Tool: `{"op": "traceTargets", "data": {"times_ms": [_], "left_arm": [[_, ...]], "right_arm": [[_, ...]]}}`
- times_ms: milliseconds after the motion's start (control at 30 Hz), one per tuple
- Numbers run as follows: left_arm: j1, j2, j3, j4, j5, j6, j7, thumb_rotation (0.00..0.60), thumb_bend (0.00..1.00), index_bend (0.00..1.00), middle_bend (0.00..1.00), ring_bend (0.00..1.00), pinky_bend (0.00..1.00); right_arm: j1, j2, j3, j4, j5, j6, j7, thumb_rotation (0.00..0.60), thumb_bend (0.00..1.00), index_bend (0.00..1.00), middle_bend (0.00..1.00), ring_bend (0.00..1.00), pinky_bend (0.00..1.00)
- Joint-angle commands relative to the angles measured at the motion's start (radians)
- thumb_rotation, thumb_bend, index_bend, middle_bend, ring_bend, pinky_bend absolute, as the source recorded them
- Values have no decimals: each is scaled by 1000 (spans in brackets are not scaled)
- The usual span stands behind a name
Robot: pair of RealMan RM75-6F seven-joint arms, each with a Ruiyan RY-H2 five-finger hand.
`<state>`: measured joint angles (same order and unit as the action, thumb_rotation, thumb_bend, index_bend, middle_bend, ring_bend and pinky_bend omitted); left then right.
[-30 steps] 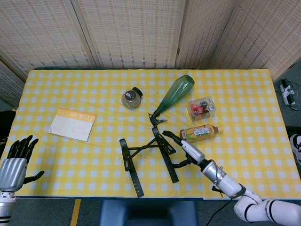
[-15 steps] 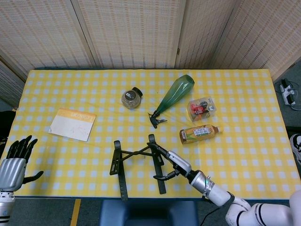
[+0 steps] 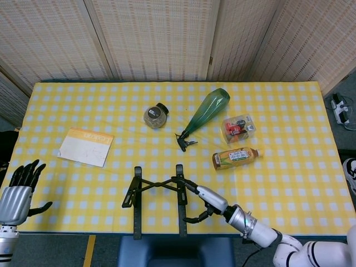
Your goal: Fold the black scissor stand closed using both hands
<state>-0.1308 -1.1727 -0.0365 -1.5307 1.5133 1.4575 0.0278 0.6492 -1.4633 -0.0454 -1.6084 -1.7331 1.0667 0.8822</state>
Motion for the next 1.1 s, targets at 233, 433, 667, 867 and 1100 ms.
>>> {"op": "traceTargets", "data": {"times_ms": [233, 433, 667, 867, 1100], "left_arm": [[-8, 0, 1, -17, 11, -4, 13, 600, 135, 0, 28, 24, 0], [-26, 9, -6, -23, 22, -14, 11, 600, 135, 0, 28, 24, 0], [-64, 23, -22, -31, 48, -30, 5, 600, 135, 0, 28, 24, 0], [-95, 25, -33, -40, 56, -53, 8, 600, 135, 0, 28, 24, 0], [-119, 22, -34, -40, 62, -72, -2, 600, 135, 0, 28, 24, 0]], "right_arm": [[55, 6, 80, 8, 84, -65, -233, 600, 269, 0, 0, 0, 0], [118, -21, 139, 7, 157, -147, -230, 600, 268, 0, 0, 0, 0], [166, -36, 202, 18, 238, -200, -223, 600, 269, 0, 0, 0, 0], [200, -62, 259, 54, 336, -248, -241, 600, 268, 0, 0, 0, 0], [237, -102, 327, 126, 461, -295, -274, 600, 269, 0, 0, 0, 0]]}}
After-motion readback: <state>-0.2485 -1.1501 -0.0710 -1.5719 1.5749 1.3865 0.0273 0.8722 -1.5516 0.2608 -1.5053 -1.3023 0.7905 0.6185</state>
